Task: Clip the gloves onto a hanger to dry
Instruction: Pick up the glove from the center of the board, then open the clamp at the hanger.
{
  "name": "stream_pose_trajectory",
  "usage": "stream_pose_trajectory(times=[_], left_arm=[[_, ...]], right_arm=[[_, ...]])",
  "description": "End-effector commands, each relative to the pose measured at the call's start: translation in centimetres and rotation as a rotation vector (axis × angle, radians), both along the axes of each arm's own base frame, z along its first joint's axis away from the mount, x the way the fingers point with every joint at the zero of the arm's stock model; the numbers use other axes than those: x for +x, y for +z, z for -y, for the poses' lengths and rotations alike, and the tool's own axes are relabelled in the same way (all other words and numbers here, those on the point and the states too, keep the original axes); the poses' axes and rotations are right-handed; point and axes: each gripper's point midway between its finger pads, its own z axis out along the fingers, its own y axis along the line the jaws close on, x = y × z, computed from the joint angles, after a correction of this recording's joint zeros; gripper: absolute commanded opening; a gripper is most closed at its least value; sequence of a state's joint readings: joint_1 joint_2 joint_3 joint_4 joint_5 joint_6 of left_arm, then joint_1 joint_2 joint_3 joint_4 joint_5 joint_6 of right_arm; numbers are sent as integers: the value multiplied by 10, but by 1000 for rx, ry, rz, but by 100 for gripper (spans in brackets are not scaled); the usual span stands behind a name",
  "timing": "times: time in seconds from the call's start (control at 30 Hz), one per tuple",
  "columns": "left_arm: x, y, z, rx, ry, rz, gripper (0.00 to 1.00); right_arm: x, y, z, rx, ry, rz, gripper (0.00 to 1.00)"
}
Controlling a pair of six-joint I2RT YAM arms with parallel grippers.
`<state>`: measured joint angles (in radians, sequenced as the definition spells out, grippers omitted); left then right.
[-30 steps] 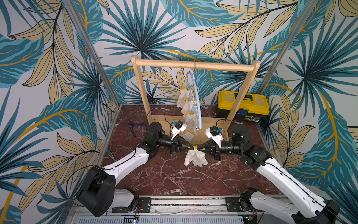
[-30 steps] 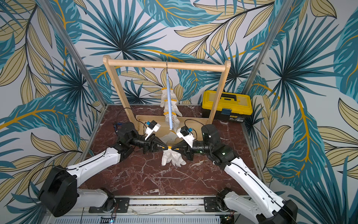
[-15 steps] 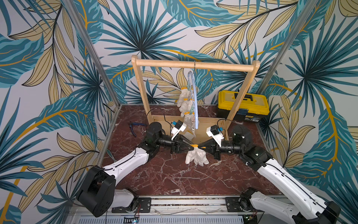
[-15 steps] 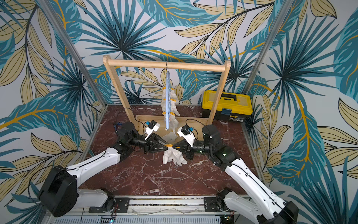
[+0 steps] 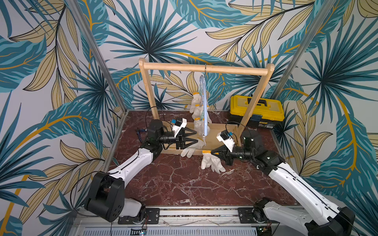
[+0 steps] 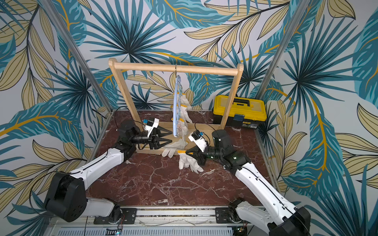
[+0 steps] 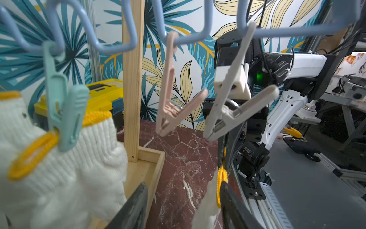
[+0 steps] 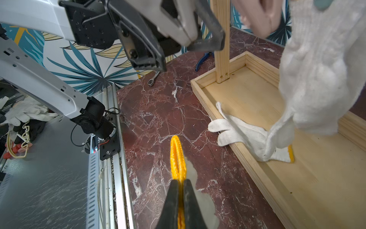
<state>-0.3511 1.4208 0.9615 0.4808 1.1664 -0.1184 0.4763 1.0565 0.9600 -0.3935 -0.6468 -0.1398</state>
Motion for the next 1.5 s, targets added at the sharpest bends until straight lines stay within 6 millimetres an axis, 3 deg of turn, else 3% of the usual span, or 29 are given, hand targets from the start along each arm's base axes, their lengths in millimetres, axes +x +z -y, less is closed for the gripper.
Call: stream_pose_trajectory(times=[0.0, 0.43, 0.83, 1.2, 1.47], left_arm=[[6, 27, 0, -14, -58, 161, 58], [25, 42, 15, -20, -248, 152, 55], [13, 65, 29, -33, -317, 181, 54], [5, 60, 35, -29, -330, 142, 57], [8, 52, 33, -30, -244, 130, 59]], right_arm=[[5, 2, 0, -3, -6, 11, 0], [17, -3, -2, -2, -19, 18, 0], [18, -7, 1, 20, -22, 26, 0], [16, -9, 5, 24, -31, 31, 0], [16, -10, 7, 23, -42, 31, 0]])
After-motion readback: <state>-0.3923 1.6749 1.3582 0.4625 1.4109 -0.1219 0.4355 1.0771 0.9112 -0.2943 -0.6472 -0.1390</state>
